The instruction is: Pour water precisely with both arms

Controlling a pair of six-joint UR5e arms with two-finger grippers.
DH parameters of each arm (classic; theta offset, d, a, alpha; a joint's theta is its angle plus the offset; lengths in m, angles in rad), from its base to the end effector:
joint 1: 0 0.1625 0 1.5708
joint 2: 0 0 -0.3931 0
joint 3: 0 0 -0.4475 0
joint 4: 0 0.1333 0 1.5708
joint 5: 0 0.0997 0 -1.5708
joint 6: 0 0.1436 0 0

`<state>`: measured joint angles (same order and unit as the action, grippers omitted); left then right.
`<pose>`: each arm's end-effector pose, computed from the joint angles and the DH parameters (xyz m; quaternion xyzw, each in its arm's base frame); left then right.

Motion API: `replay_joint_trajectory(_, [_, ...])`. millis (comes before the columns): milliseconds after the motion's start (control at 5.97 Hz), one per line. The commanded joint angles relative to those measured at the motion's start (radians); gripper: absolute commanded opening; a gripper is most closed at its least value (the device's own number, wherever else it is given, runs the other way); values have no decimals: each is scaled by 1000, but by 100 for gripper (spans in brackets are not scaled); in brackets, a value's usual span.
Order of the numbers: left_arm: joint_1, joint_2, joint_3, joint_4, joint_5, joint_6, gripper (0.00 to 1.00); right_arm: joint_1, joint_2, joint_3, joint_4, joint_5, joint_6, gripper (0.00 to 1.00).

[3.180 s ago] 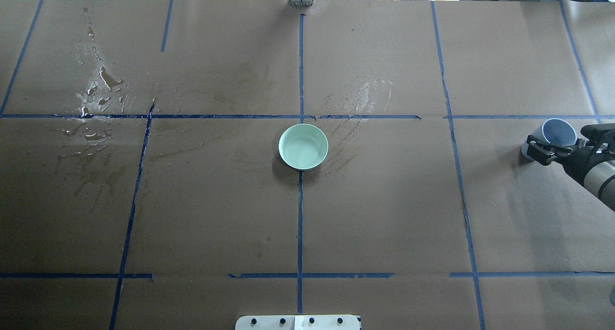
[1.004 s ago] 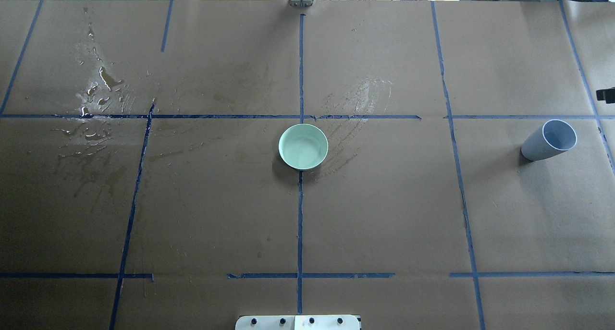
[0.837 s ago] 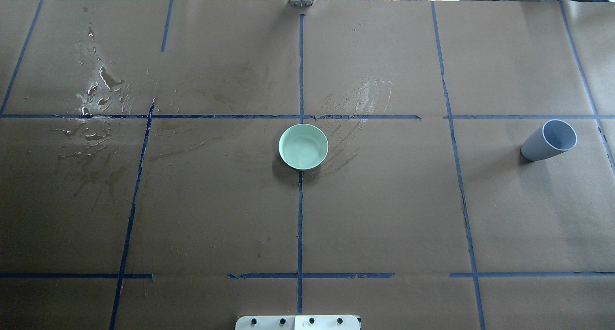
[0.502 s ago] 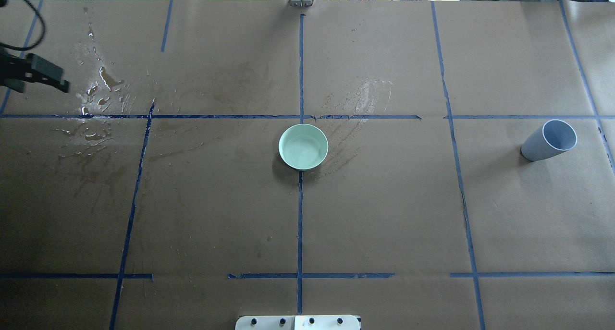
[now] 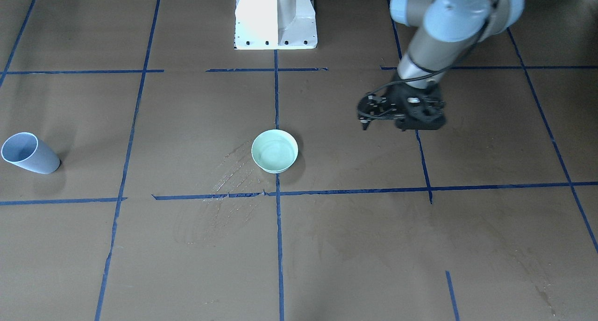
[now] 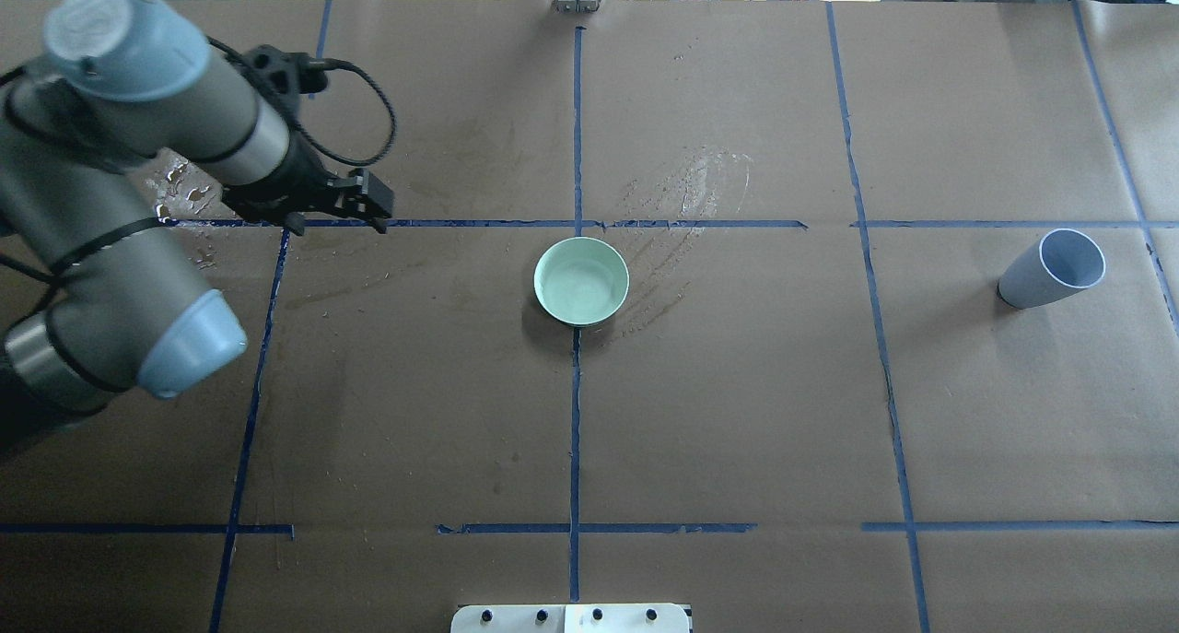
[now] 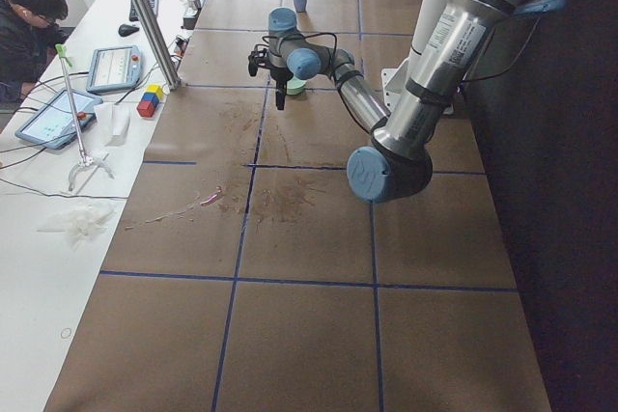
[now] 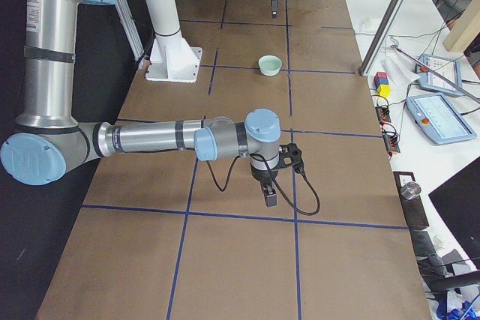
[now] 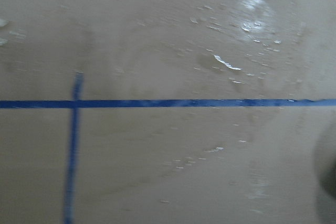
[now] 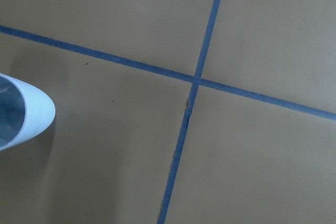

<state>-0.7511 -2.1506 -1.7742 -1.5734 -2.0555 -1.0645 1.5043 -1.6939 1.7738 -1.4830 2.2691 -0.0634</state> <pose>0.4611 -0.5213 0.1949 0.0393 0.4310 -0.0183 0.9013 0.0067 -0.5160 0.6087 0.0782 -0.3410 -0.0894 0.9325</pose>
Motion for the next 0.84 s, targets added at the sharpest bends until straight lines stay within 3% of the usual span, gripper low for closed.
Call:
replay_joint_trajectory(0, [96,-133,120,-6,87,-101,99,5,43,-59,-2,38,142,99])
replay_joint_trajectory(335, [140,-215,234,-32,138,-204,97,5,60,-85,7,41,154,100])
replay_joint_trajectory(670, [173,-215,315,-166,178,-316,89,5,60,-85,7,41,154,100])
